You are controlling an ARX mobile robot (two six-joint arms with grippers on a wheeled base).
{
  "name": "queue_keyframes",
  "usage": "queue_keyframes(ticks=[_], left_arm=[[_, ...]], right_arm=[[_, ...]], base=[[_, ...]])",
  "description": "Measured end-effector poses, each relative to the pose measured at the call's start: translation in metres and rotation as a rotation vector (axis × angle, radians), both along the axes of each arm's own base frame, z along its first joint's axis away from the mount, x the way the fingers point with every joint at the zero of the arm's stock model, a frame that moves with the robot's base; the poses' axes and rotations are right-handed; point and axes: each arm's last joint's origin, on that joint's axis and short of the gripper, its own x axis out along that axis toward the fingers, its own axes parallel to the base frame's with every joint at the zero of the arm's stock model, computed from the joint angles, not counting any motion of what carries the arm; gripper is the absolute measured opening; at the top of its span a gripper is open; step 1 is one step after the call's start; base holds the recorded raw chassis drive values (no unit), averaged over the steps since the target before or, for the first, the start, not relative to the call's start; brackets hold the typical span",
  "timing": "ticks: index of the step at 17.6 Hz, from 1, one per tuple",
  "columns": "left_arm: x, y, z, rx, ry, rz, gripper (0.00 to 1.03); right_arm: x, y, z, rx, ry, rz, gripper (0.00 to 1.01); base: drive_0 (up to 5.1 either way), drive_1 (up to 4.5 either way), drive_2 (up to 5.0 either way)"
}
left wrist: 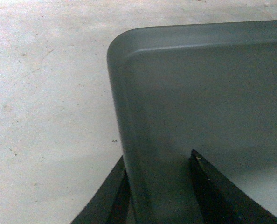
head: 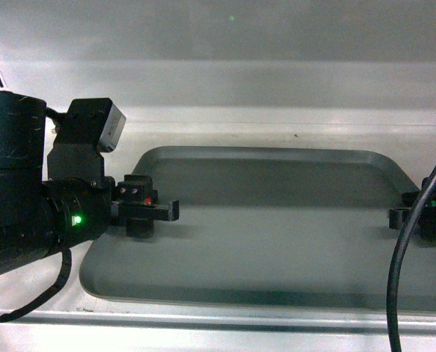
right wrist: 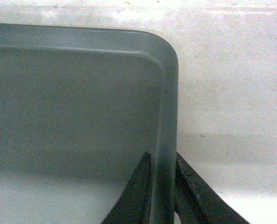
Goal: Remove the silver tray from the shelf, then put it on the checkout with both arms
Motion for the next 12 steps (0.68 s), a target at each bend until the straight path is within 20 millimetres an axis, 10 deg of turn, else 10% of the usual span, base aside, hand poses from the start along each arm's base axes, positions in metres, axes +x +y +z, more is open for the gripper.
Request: queue_keyframes(ticks=[1,2,12], left_arm=[[-0.001,0.003,0.001,-0.019,-0.001,0.038,0.07],[-0.002,0.003,0.002,-0.061,0.005,0.061,0.04],[-0.017,0.009,0.032,-0.037,0.025,0.091,0.03]], right_arm=[[0.0,-0.001,0.0,0.049,0.003,-0.046,0.03],[-0.001,-0.001,0.0,0.059,0.004,-0.051,0.03],[-0.017,0.018,0.035,0.014,-0.006,-0.033,0.03]], base=[[0.0,0.0,0.0],[0.0,0.0,0.0],[0.0,0.0,0.0]])
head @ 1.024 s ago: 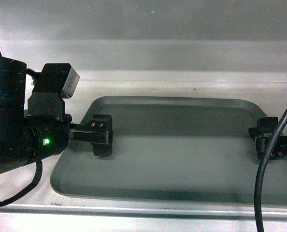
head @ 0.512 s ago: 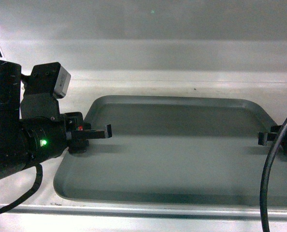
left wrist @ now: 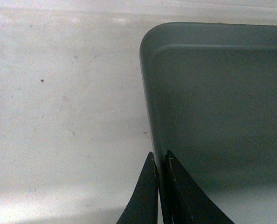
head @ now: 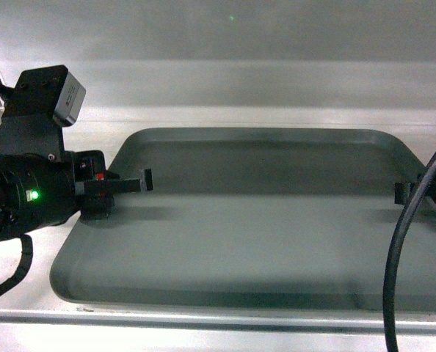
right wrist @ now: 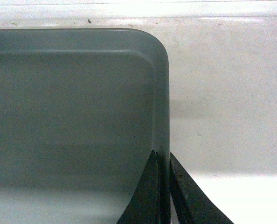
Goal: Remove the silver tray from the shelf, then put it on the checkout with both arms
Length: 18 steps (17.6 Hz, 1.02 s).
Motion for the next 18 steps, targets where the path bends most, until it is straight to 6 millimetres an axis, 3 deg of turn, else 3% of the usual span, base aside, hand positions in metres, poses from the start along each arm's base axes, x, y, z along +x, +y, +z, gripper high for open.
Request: queue_keyframes(ticks=[4,7,18], left_arm=[[-0.01,0.003,-0.002,0.022,0.051,-0.001,0.03],[-0.024,0.011,0.02,0.025,0.04,0.013,0.03],[-0.039,0.014,0.049,0.042,0.0,0.0,0.03]], right_arm=[[-0.005,0.004,0.0,-0.026,0.057,0.013,0.03],[-0.014,0.013,0.025,-0.046,0.04,0.036,0.03],[-0.026,0.011,0.045,-0.045,0.045,0.048,0.03]], base=[[0.0,0.0,0.0],[0.0,0.0,0.0],[0.0,0.0,0.0]])
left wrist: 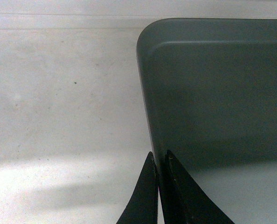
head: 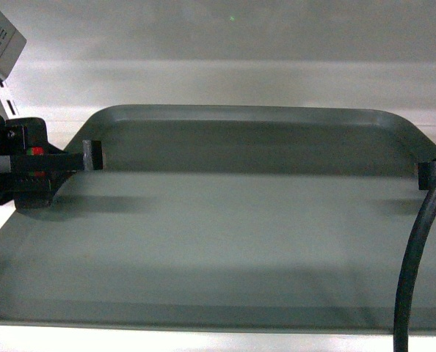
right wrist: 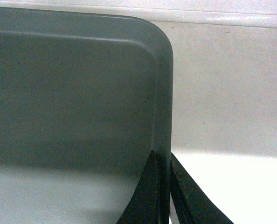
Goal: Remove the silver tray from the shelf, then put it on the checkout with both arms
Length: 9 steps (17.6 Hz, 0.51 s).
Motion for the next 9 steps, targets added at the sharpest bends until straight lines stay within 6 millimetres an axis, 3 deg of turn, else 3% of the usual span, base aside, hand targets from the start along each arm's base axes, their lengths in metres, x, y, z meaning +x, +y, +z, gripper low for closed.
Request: queue_keyframes(ticks=[9], left_arm=[[-0.0004,-0.0003,-0.0002,0.012,-0.012,-0.006,0.03]], right_arm=[[-0.0013,-0.0005,0.0003,-0.011,0.016,0.007,0.03]], base=[[0.0,0.0,0.0]])
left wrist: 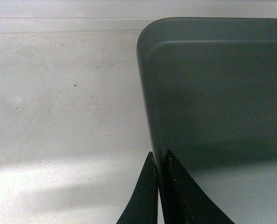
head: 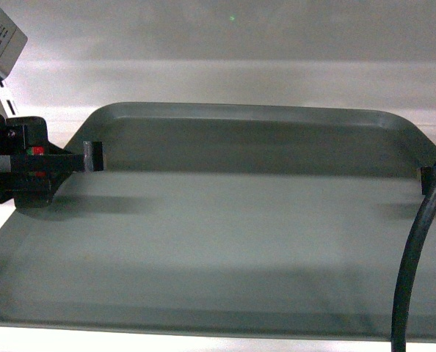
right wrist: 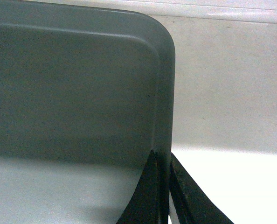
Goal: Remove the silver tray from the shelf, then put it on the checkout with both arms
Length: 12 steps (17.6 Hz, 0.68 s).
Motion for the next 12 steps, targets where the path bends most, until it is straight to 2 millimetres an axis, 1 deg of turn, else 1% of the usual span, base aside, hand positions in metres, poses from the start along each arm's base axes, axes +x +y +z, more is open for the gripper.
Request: queue_keyframes(ticks=[12], left_arm=[[-0.0004,0.0001,-0.0007,0.0,0.001,0.0,0.03]], right_arm=[[0.0,-0.0003,0.0,0.0,0.0,0.0,0.03]], base=[[0.0,0.0,0.0]])
